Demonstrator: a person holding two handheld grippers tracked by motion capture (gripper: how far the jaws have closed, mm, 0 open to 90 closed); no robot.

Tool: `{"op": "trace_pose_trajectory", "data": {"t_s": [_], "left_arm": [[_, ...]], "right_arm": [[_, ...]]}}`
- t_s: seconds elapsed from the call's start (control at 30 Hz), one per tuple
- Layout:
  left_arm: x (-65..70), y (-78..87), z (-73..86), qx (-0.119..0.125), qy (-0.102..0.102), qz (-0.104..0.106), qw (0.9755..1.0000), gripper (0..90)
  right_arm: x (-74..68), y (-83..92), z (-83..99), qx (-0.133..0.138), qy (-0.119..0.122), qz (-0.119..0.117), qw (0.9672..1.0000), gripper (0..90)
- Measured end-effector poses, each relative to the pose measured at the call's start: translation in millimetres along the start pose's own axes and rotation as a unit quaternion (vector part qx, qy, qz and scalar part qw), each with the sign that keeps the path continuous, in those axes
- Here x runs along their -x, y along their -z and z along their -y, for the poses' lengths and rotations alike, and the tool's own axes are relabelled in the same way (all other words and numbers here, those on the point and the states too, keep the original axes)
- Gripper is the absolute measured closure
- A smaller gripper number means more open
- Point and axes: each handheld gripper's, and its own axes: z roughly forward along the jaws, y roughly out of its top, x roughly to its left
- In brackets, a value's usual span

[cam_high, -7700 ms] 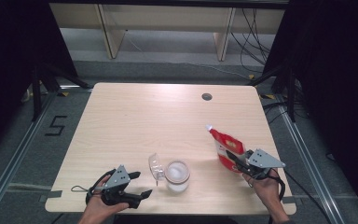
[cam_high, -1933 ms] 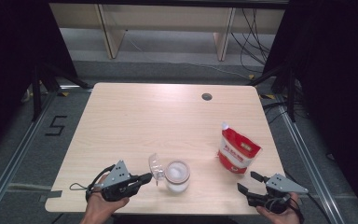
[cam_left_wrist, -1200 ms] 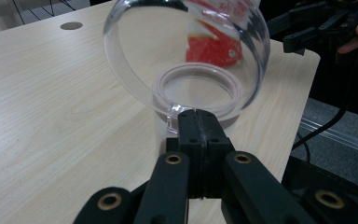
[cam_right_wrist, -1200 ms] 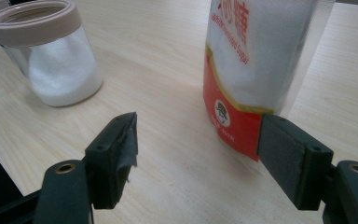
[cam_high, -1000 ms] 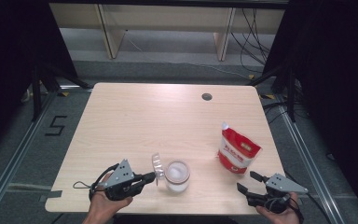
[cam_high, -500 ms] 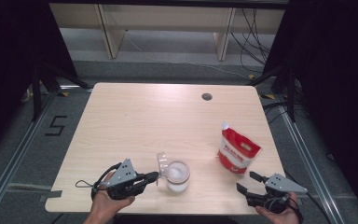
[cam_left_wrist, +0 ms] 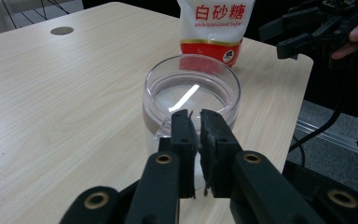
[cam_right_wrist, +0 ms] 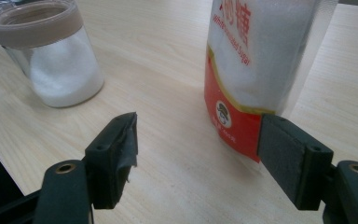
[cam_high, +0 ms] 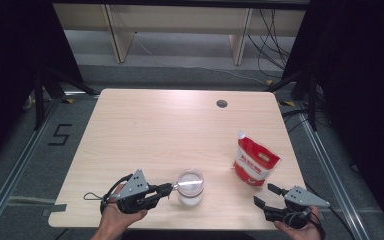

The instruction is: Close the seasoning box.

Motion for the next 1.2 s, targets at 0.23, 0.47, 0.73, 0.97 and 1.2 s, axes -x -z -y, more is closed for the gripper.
{"op": "trace_pose_trajectory", "data": {"t_s": [0.23, 0.47, 0.73, 0.97, 1.2], "left_arm": [[-3.2, 2.4, 3.4, 0.002, 0.027, 0.01, 0.9996, 66.5], [-8.2, 6.6, 7.3, -0.004, 0.035, -0.004, 0.9994, 42.5], [-15.1, 10.9, 18.5, -0.025, 0.041, -0.026, 0.9985, 27.2], [-17.0, 10.8, 26.6, -0.036, 0.041, -0.03, 0.9981, 23.1], [-20.5, 12.5, 34.8, -0.048, 0.045, -0.035, 0.9972, 21.7]], "right_arm": [[-2.4, 0.8, -0.1, -0.004, -0.013, -0.002, 0.9999, 30.1], [-0.4, 1.1, -0.4, -0.001, -0.004, -0.001, 1.0, 29.7], [0.4, 1.3, -0.8, 0.0, 0.002, 0.004, 1.0, 28.1], [-2.6, 2.0, -0.8, -0.005, -0.011, 0.001, 0.9999, 26.2], [-0.4, 1.3, -1.1, -0.003, 0.0, 0.001, 1.0, 25.5]]}}
